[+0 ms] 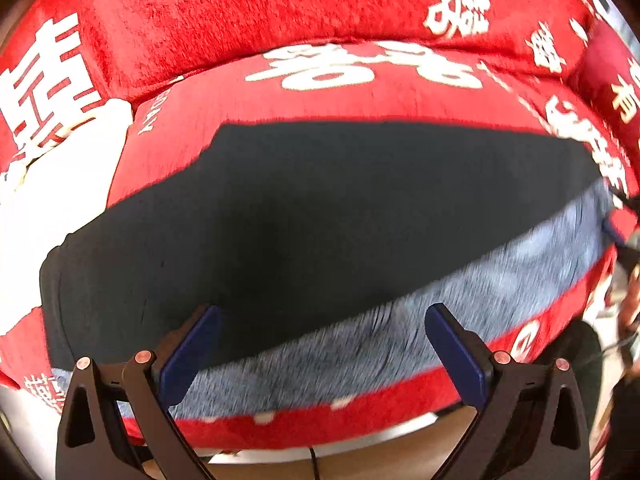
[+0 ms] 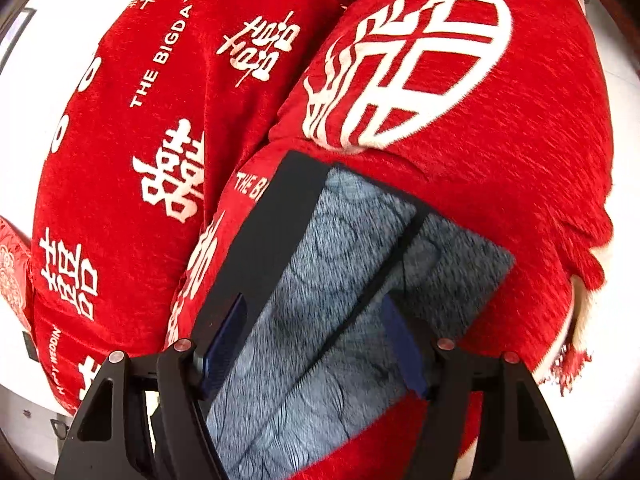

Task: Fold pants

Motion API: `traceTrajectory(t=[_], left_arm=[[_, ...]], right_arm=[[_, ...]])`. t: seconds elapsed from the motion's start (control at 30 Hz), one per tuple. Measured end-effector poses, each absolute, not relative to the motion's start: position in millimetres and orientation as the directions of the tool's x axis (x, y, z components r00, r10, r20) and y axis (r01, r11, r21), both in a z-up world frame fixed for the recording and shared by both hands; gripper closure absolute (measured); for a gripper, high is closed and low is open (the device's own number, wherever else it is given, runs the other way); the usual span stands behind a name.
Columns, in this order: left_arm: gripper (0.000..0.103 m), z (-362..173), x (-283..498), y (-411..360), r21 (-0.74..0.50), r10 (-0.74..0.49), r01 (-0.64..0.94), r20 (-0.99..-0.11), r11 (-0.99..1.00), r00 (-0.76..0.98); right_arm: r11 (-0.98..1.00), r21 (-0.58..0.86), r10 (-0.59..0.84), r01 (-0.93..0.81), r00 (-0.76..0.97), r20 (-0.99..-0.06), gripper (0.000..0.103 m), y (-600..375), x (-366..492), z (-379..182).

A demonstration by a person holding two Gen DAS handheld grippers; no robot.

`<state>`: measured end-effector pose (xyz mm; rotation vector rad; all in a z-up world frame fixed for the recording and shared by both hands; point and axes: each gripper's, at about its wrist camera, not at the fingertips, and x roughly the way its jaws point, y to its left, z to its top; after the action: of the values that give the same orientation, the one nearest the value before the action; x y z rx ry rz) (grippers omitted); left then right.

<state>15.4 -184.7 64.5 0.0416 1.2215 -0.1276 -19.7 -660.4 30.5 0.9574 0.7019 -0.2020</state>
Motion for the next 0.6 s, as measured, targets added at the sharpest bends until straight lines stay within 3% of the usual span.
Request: traceTrajectory(t=[0.13, 0.17, 0.2, 0.23, 0.27, 0.43, 0.6], left_arm=[[0.001, 64.3, 41.1, -199.2, -0.038, -0.069, 0.097, -0.936, 0.995, 0.346], [0.001, 61.7, 46.0, -203.4, -0.044, -0.075, 0.098, -0.938, 0.994, 0.339], [0.001, 58.2, 50.5, -206.3, -0.051, -0.082, 0.100, -0.941, 0.994, 0.330], [0.001, 50.4, 53.4, -212.0, -0.039, -0.069, 0.104, -0.948, 0.994, 0.310], [0.001, 44.0, 52.2, -217.6, -0.014, -0.045, 0.110, -0.956, 0.994, 0.291], [0.000, 24.4, 32.1, -222.7, 0.027, -0.016, 0.154, -0.961, 0.988, 0.275], [0.000, 23.3, 13.1, -212.3, 0.009, -0.035, 0.192, -0.973, 0.981, 0.226]], right_arm=[[0.592, 0.664, 0.116, 0.457, 0.767, -0.631, 0.034, -673.3, 0.4, 30.9], [0.601, 0.659, 0.120, 0.453, 0.764, -0.634, 0.049, -675.8, 4.1, 30.6], [0.615, 0.648, 0.127, 0.450, 0.754, -0.644, 0.075, -677.1, 8.7, 30.2], [0.627, 0.636, 0.140, 0.450, 0.739, -0.660, 0.089, -677.8, 12.8, 29.8], [0.636, 0.624, 0.145, 0.453, 0.724, -0.674, 0.094, -677.2, 14.9, 30.8], [0.742, 0.502, 0.041, 0.444, 0.717, -0.695, 0.096, -656.6, 2.4, 64.9], [0.765, 0.495, 0.007, 0.413, 0.763, -0.646, 0.096, -646.0, -20.9, 102.4]])
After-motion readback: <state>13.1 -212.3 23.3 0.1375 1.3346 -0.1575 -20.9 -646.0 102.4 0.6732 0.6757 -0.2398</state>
